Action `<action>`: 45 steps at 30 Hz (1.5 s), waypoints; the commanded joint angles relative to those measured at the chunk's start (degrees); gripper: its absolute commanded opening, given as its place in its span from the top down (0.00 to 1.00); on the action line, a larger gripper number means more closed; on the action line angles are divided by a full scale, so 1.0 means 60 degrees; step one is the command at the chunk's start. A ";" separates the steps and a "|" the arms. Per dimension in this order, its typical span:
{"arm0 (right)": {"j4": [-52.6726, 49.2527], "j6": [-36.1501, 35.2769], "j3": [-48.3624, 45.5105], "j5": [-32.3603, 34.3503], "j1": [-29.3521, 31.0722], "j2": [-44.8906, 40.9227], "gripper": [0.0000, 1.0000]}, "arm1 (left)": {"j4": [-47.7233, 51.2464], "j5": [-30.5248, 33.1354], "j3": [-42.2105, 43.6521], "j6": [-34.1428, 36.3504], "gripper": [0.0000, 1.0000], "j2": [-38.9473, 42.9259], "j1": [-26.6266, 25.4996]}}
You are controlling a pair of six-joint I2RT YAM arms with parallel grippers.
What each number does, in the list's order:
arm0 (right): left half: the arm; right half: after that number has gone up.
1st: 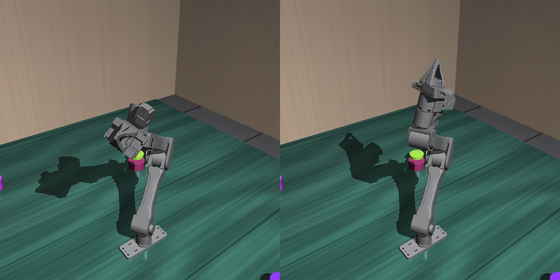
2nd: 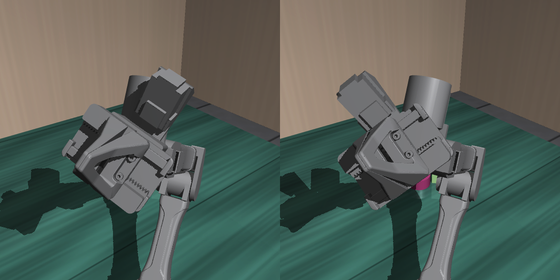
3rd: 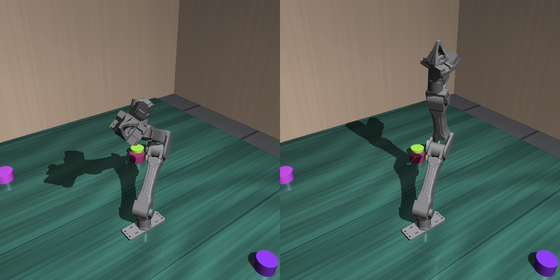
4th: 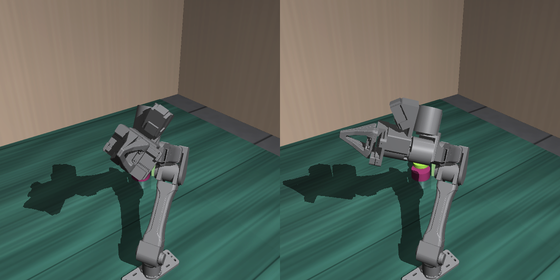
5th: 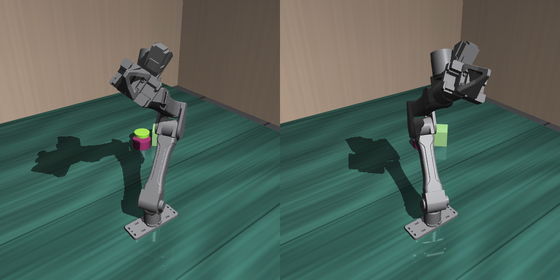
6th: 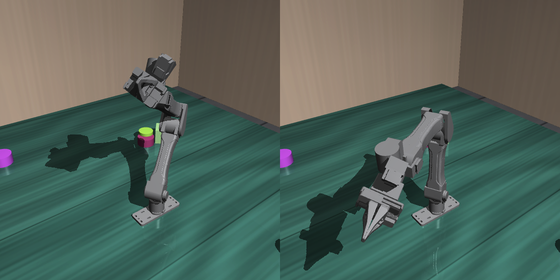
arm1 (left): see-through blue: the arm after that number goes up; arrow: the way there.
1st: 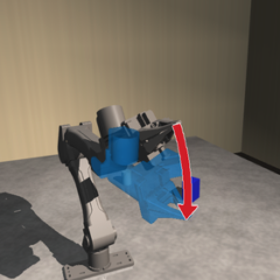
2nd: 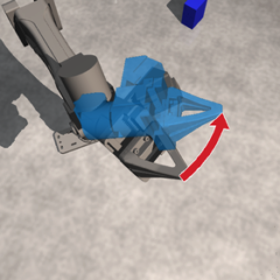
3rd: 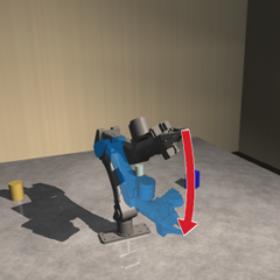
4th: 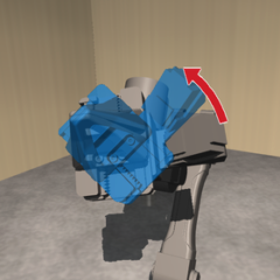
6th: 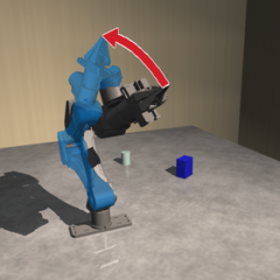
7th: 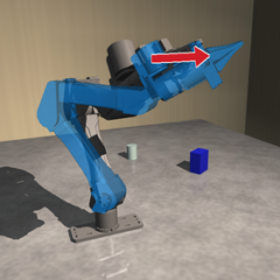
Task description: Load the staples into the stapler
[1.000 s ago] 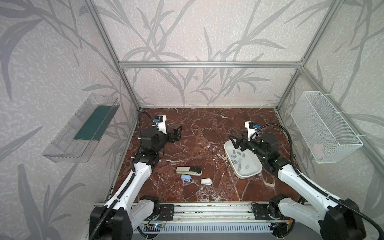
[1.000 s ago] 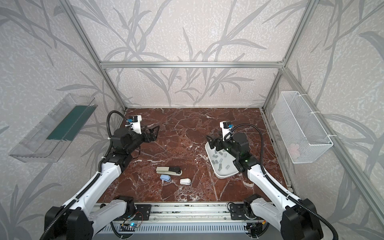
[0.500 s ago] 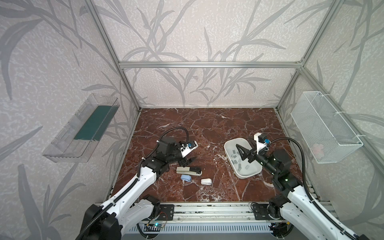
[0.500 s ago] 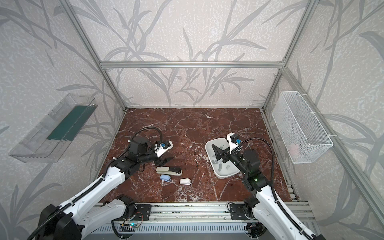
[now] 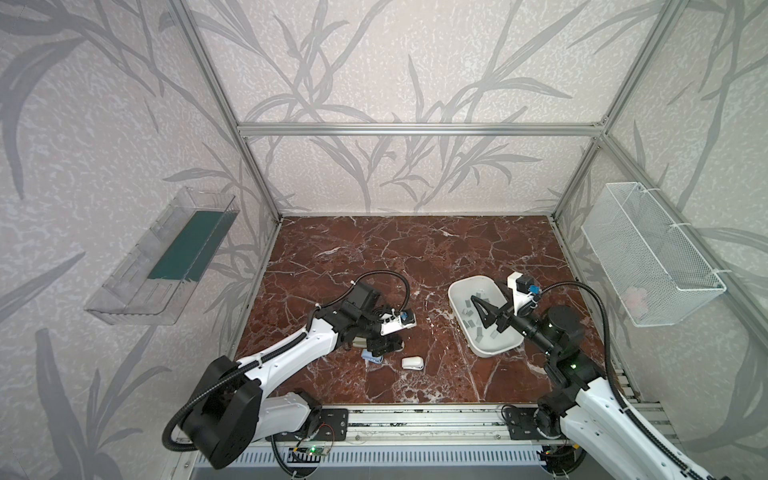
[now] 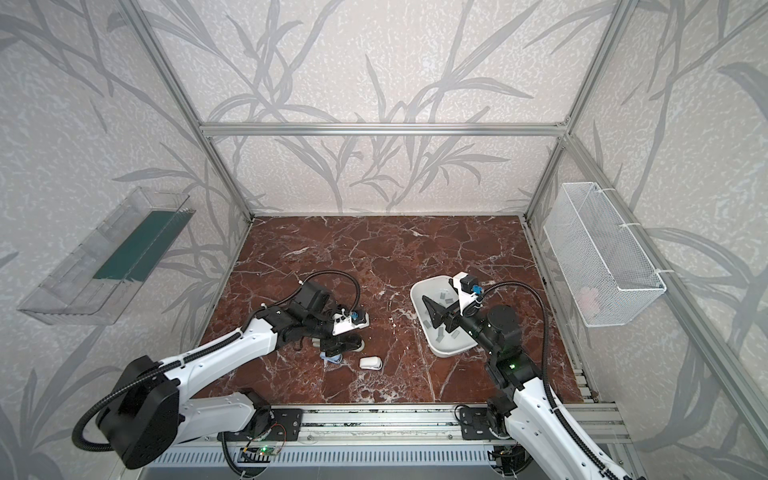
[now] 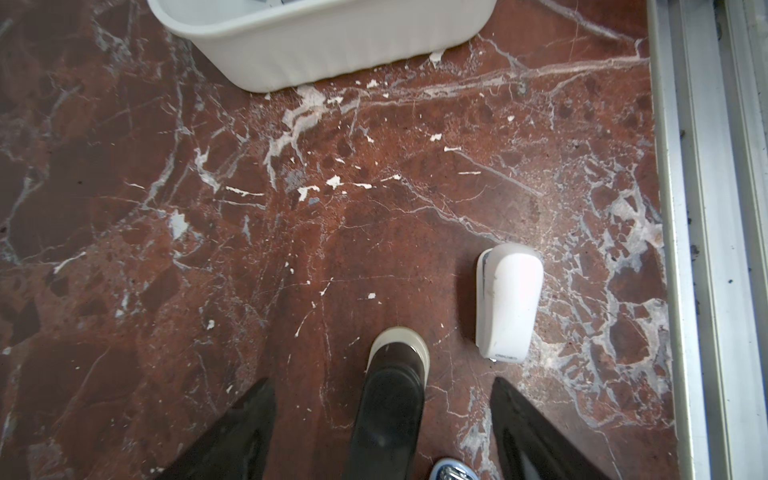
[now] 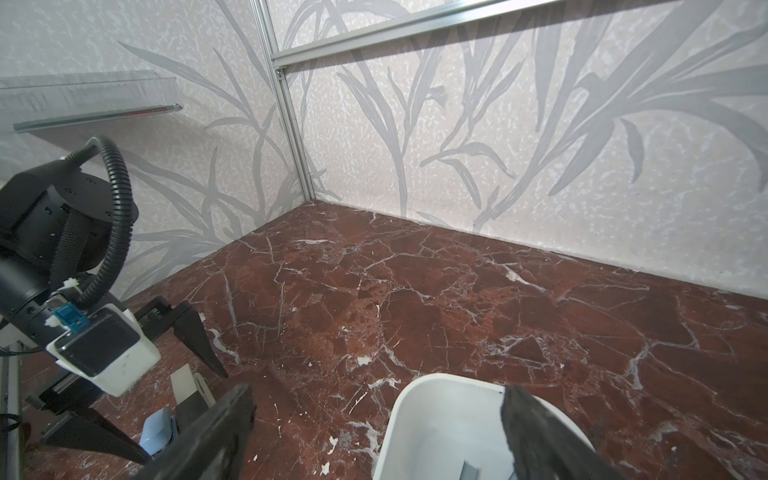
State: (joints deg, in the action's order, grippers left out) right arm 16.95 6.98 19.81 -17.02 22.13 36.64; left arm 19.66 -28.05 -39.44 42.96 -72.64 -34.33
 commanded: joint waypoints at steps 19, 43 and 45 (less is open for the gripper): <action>-0.0042 -0.0021 0.0248 -0.0391 0.0018 -0.0308 0.07 | 0.1207 0.1432 -0.0694 0.0832 0.32 -0.1253 -0.0390; 0.0503 -0.0019 0.0042 -0.0436 0.0018 -0.0074 0.07 | 0.1925 0.1147 -0.1590 0.1175 0.71 -0.2079 -0.0475; 0.0614 -0.0015 0.0034 -0.0543 0.0017 0.0067 0.07 | 0.1867 0.1061 -0.1571 0.1175 0.73 -0.1930 -0.0472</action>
State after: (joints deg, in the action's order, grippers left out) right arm 18.04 6.90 19.90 -18.76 22.13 36.38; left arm 29.56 -19.88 -48.27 48.38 -86.70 -36.75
